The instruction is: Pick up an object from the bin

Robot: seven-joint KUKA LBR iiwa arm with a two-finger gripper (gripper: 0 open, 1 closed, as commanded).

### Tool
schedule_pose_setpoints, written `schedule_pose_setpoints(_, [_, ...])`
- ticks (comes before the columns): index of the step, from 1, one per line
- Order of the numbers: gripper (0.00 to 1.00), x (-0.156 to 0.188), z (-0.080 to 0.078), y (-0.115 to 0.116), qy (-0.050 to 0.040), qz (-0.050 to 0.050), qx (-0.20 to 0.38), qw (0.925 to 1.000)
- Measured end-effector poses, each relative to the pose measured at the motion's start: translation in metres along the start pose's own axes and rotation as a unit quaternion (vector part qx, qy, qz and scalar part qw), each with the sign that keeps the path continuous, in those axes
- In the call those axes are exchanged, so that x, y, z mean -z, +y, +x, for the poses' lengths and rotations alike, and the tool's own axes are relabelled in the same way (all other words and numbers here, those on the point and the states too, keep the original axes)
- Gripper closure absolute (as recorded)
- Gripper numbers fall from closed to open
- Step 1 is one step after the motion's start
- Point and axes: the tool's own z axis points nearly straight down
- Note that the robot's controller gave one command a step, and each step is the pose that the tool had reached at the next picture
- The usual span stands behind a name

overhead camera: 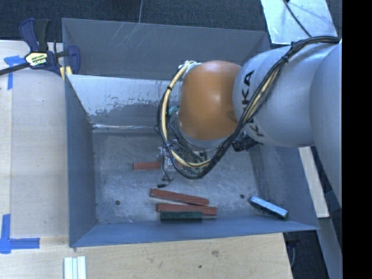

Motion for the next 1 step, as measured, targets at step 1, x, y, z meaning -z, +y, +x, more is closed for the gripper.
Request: schedule_pose_setpoints(1, [1.00,0.0086,-0.0007,0.0000,-0.0014,0.000,0.000,1.0000])
